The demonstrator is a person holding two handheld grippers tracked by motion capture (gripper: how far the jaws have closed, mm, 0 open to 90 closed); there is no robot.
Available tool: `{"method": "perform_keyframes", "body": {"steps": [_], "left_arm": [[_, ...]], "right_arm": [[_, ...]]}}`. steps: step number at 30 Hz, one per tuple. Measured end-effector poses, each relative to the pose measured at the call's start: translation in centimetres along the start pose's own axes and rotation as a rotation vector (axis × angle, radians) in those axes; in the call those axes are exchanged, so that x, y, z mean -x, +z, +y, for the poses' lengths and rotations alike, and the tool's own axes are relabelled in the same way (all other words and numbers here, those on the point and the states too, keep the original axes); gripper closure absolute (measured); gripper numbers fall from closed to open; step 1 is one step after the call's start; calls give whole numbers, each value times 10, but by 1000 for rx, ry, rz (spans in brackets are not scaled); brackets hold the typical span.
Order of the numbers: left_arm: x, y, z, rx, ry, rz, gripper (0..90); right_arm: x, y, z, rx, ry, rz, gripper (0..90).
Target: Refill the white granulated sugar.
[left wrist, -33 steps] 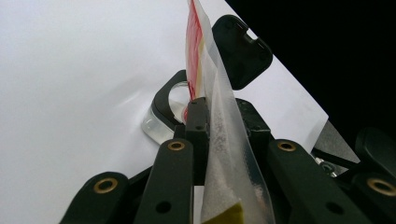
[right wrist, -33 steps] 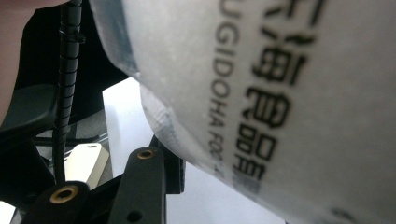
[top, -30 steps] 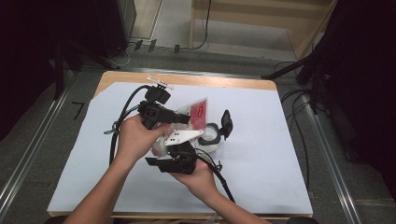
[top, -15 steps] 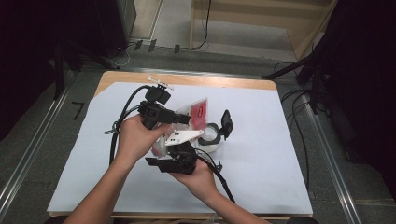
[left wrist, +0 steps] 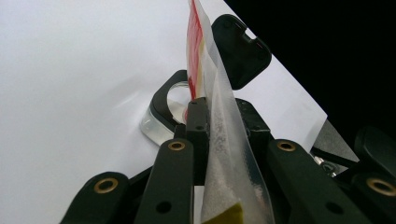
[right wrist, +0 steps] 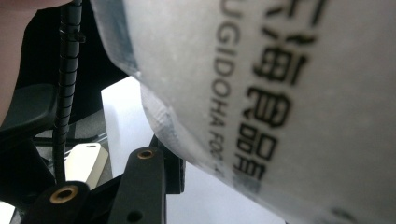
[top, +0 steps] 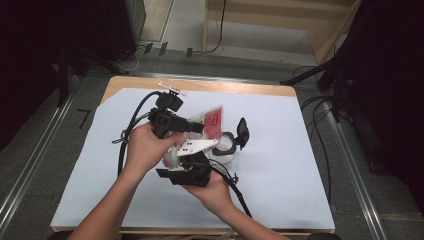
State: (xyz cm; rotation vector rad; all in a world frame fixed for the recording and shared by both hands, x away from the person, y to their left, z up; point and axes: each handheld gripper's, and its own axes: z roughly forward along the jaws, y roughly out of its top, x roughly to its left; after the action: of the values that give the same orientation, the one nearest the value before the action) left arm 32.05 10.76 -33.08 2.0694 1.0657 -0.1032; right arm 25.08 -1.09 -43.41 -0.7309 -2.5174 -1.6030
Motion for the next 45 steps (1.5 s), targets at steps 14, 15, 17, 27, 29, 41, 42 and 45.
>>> {"method": "perform_keyframes", "body": {"steps": [14,15,17,27,29,41,42,45], "left_arm": [[4,6,3,-12,22,5,788],[4,6,3,-12,22,4,788],[4,7,4,-13,24,1,788],[5,10,6,-14,32,-9,788],[5,10,6,-17,36,-8,787],[5,10,6,-19,36,-8,788],[5,10,6,-20,36,-8,789],[5,10,6,-20,36,-8,788]], "right_arm": [[3,-3,-3,6,8,-10,631],[3,-3,-3,6,10,-10,632],[3,-4,-3,5,11,-14,631],[4,-6,-4,7,16,-24,632],[5,-7,-4,6,16,-25,631],[4,-7,-4,6,16,-26,632],[4,-7,-4,6,16,-26,631],[4,-7,-4,6,16,-26,632]]}}
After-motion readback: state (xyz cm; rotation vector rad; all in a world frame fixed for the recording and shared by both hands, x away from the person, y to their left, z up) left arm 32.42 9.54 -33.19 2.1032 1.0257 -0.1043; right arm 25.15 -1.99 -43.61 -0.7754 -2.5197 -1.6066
